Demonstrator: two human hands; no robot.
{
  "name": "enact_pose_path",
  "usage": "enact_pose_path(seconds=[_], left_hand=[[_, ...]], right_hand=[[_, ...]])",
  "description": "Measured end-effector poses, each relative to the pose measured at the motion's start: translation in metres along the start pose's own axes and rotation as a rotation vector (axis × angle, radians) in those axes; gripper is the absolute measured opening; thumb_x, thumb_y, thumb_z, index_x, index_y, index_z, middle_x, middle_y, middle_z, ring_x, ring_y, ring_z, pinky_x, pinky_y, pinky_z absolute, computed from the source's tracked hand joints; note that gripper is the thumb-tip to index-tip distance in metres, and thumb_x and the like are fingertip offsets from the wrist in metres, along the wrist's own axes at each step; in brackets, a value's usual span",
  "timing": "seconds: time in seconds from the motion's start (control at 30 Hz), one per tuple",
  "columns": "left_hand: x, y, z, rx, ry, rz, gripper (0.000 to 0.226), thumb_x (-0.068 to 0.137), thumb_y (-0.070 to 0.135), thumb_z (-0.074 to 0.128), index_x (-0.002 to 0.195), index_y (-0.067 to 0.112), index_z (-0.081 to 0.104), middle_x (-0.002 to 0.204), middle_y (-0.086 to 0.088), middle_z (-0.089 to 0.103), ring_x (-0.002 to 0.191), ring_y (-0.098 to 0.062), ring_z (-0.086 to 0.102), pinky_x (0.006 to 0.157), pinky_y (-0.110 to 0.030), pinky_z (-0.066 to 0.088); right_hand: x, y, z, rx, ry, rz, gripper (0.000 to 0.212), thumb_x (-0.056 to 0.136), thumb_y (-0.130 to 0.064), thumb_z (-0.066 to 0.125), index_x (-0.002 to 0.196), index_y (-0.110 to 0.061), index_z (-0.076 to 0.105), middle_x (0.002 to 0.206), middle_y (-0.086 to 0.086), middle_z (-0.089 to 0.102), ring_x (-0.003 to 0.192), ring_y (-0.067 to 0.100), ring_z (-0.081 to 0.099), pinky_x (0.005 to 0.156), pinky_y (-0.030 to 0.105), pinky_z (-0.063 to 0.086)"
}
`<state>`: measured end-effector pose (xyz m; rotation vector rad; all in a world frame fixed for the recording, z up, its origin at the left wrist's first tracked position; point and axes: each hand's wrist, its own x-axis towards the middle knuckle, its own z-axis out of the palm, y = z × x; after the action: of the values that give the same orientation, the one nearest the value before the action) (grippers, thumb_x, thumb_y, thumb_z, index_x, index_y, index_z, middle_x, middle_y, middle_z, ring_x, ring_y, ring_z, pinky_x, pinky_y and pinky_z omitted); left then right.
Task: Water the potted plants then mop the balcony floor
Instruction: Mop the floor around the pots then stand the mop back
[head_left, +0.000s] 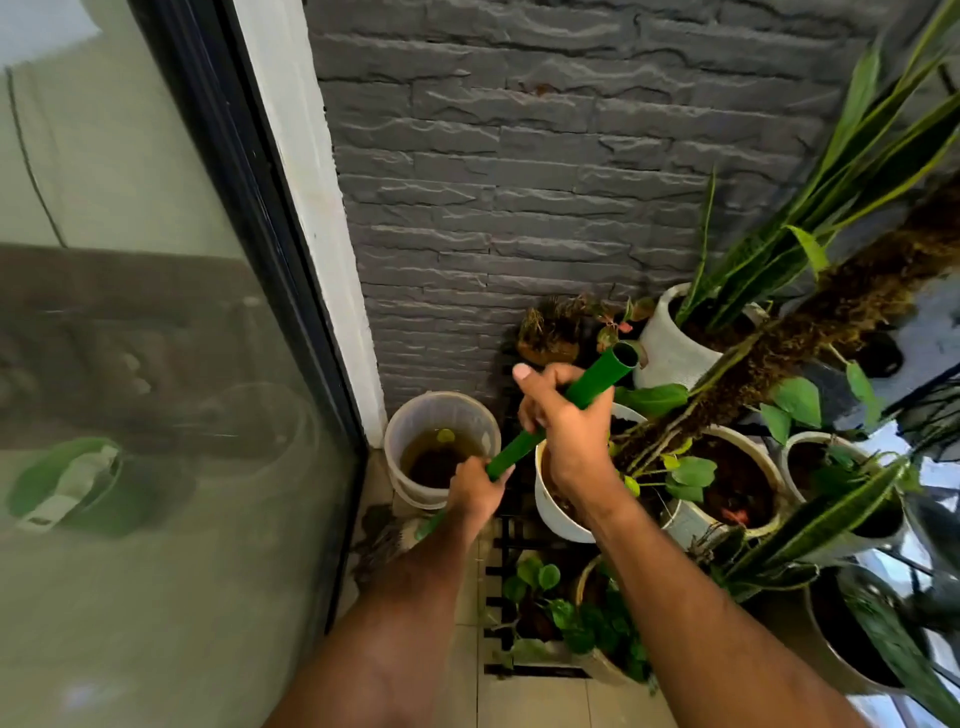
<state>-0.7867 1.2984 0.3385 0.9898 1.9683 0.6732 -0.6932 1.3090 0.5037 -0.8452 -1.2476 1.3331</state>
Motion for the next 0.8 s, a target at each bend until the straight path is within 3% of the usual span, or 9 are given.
enact_pose_path(seconds=[0.23,0.37,0.47,0.53,0.6,0.67,0.7,0.77,0.8], left_hand=[[-0.031,0.014,0.034,-0.053,0.035,0.008,0.035,0.098,0.041,0.064,0.111,0.011,0.075,0.104,-0.012,0.075,0.102,-0.032,0.069,0.073,-0.031,0.048],[-0.043,0.016,0.048,-0.069,0.042,0.025,0.031,0.097,0.038,0.065,0.102,0.010,0.076,0.096,-0.013,0.076,0.093,-0.030,0.071,0.081,-0.039,0.057],[-0.051,0.015,0.055,-0.134,0.031,0.035,0.026,0.096,0.029,0.066,0.093,0.004,0.076,0.091,-0.018,0.075,0.088,-0.033,0.070,0.072,-0.037,0.052],[-0.055,0.011,0.057,-0.182,0.006,0.039,0.023,0.094,0.022,0.066,0.078,0.006,0.071,0.082,-0.022,0.071,0.079,-0.037,0.067,0.060,-0.033,0.042],[-0.060,0.003,0.052,-0.219,-0.029,0.082,0.028,0.094,0.017,0.066,0.067,0.014,0.062,0.071,-0.016,0.063,0.074,-0.032,0.061,0.060,-0.031,0.039],[-0.066,-0.007,0.038,-0.267,-0.090,0.096,0.027,0.099,0.016,0.060,0.076,0.028,0.057,0.082,0.002,0.058,0.096,-0.024,0.062,0.082,-0.036,0.053],[-0.068,-0.017,0.028,-0.280,-0.108,0.095,0.024,0.101,0.016,0.058,0.083,0.033,0.054,0.089,0.007,0.056,0.104,-0.022,0.059,0.093,-0.035,0.051],[-0.070,-0.037,0.011,-0.222,-0.081,0.107,0.008,0.099,0.014,0.060,0.099,0.022,0.061,0.097,0.001,0.056,0.101,-0.016,0.052,0.088,-0.029,0.044],[-0.069,-0.049,0.001,-0.192,-0.061,0.107,0.012,0.097,0.012,0.061,0.108,0.014,0.065,0.097,-0.002,0.056,0.094,-0.014,0.052,0.083,-0.026,0.041]], right_hand=[[-0.022,-0.060,-0.032,0.123,0.014,-0.119,0.058,0.091,-0.012,0.069,0.049,-0.004,0.029,0.045,0.010,0.023,0.042,0.023,0.018,0.047,0.031,0.021],[-0.039,-0.063,-0.037,0.107,0.043,-0.121,0.055,0.089,-0.011,0.067,0.044,-0.022,0.036,0.042,-0.003,0.030,0.041,0.015,0.023,0.048,0.026,0.024],[-0.053,-0.067,-0.035,0.087,0.028,-0.136,0.056,0.086,-0.009,0.068,0.044,-0.026,0.037,0.042,-0.007,0.031,0.039,0.013,0.024,0.049,0.023,0.026],[-0.060,-0.066,-0.027,0.055,0.030,-0.136,0.055,0.085,-0.007,0.069,0.043,-0.023,0.037,0.043,-0.009,0.031,0.040,0.014,0.025,0.050,0.024,0.026],[-0.071,-0.064,-0.015,0.025,0.019,-0.137,0.053,0.084,-0.006,0.070,0.045,-0.014,0.034,0.045,-0.008,0.029,0.043,0.014,0.025,0.050,0.026,0.025],[-0.083,-0.059,0.006,-0.010,-0.025,-0.132,0.053,0.083,-0.006,0.071,0.048,-0.004,0.031,0.047,-0.002,0.027,0.046,0.015,0.024,0.049,0.027,0.025],[-0.090,-0.055,0.020,-0.028,-0.060,-0.130,0.052,0.083,-0.005,0.071,0.049,-0.001,0.031,0.048,0.001,0.027,0.046,0.015,0.025,0.048,0.025,0.026],[-0.103,-0.049,0.046,-0.080,-0.128,-0.147,0.050,0.083,-0.002,0.071,0.049,0.000,0.034,0.048,0.000,0.031,0.046,0.009,0.030,0.048,0.021,0.030],[-0.110,-0.046,0.059,-0.105,-0.161,-0.164,0.049,0.083,0.000,0.071,0.049,-0.002,0.036,0.048,-0.005,0.034,0.046,0.006,0.031,0.049,0.018,0.031]])
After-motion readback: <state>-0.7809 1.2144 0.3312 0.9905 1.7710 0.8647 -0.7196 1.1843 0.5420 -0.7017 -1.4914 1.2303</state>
